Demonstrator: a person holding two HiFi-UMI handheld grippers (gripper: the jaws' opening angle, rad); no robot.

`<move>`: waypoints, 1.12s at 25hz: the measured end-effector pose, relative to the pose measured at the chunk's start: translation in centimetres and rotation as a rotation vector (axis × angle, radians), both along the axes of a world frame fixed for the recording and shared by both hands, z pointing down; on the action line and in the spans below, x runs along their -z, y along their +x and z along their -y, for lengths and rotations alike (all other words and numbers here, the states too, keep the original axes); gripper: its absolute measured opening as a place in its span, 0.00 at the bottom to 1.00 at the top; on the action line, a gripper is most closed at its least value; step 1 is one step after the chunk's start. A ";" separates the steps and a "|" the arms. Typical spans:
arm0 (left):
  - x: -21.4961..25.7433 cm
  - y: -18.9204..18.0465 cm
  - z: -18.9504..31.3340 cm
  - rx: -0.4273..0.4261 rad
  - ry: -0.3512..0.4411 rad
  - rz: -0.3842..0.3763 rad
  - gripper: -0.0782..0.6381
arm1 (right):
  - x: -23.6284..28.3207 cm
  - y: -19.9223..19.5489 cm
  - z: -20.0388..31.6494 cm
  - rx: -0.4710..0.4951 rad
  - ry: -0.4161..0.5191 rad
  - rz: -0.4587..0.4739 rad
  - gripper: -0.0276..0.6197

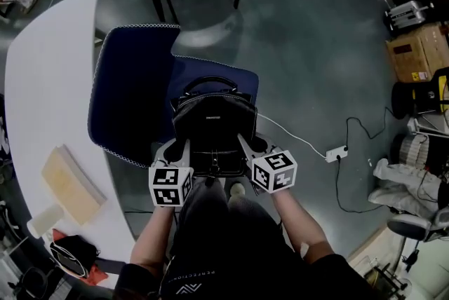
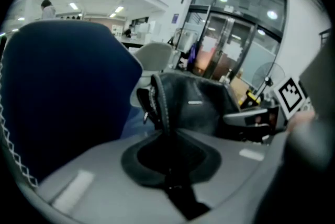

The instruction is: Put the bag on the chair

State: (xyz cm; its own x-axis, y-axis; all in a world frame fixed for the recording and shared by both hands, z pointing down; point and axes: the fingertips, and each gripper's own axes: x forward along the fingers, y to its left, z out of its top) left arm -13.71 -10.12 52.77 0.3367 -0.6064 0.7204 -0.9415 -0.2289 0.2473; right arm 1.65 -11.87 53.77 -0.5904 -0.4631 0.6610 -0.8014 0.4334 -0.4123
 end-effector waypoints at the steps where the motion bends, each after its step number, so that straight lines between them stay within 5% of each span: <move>1: -0.5 -0.1 0.4 -0.001 -0.006 0.001 0.16 | -0.5 -0.1 0.4 -0.001 -0.004 -0.003 0.08; 28: -9.1 0.4 7.8 -0.069 -0.083 0.060 0.17 | -10.2 0.4 7.8 -0.032 -0.099 -0.138 0.13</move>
